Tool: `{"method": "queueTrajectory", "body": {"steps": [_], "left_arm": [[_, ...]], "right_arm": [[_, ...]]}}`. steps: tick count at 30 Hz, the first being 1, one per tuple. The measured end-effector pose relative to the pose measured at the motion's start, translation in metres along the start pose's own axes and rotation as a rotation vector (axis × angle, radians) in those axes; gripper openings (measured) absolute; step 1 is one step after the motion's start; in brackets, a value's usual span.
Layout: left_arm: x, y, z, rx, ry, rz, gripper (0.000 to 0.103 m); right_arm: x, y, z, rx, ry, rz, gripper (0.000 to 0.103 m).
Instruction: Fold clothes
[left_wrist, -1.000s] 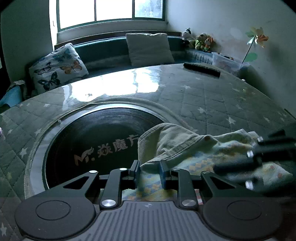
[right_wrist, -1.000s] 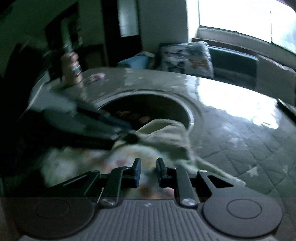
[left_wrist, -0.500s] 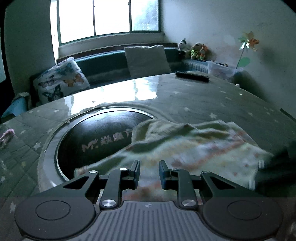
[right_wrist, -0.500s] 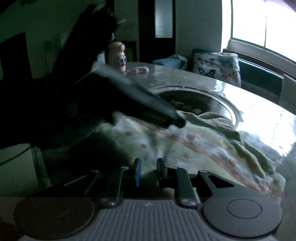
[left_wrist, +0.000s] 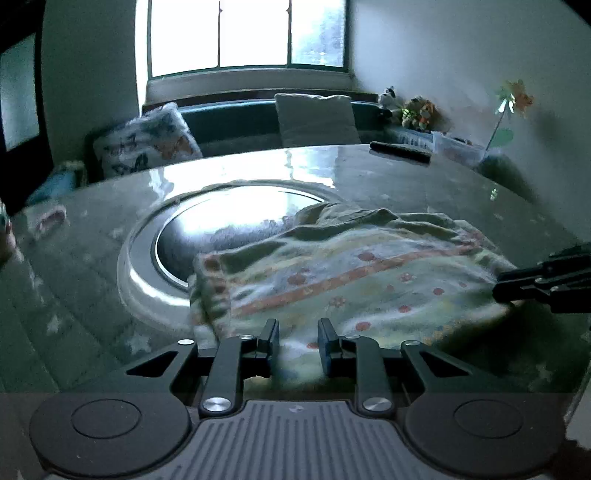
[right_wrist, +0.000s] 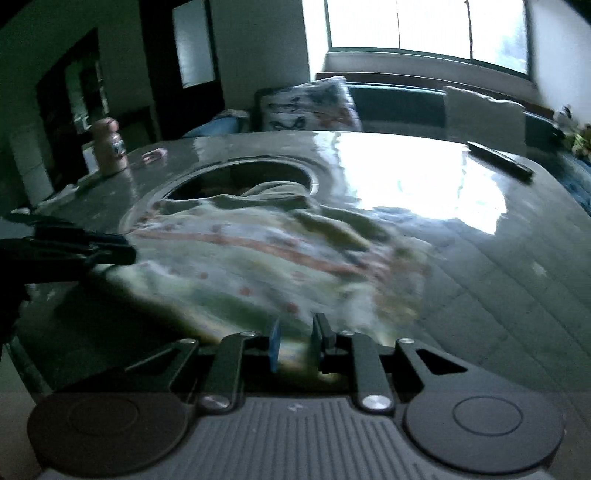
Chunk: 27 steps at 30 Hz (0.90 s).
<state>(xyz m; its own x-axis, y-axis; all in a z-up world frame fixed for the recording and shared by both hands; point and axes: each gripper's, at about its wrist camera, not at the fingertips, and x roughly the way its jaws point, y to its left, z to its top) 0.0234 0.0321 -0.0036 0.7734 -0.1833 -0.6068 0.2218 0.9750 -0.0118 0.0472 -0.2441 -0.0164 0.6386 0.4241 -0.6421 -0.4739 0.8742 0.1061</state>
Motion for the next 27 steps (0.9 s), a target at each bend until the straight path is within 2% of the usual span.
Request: {"method": "queueTrajectory", "body": {"steps": [3, 8, 18, 23, 27], "left_arm": [[-0.005, 0.002, -0.006, -0.033, 0.007, -0.015, 0.026], [-0.015, 0.004, -0.013, -0.059, 0.018, -0.029, 0.025], [0.009, 0.020, 0.016, -0.105, 0.019, -0.001, 0.025], [0.021, 0.026, 0.027, -0.112, 0.030, 0.018, 0.026], [0.031, 0.031, 0.036, -0.118, 0.038, 0.034, 0.025]], "right_arm": [[-0.007, -0.002, -0.005, -0.027, 0.003, -0.047, 0.016], [-0.011, -0.002, -0.006, -0.055, 0.026, -0.048, 0.016], [0.001, -0.001, 0.016, -0.031, -0.014, -0.009, 0.019], [0.013, -0.011, 0.019, 0.001, 0.018, -0.035, 0.019], [0.019, -0.019, 0.032, 0.020, -0.002, -0.051, 0.019]]}}
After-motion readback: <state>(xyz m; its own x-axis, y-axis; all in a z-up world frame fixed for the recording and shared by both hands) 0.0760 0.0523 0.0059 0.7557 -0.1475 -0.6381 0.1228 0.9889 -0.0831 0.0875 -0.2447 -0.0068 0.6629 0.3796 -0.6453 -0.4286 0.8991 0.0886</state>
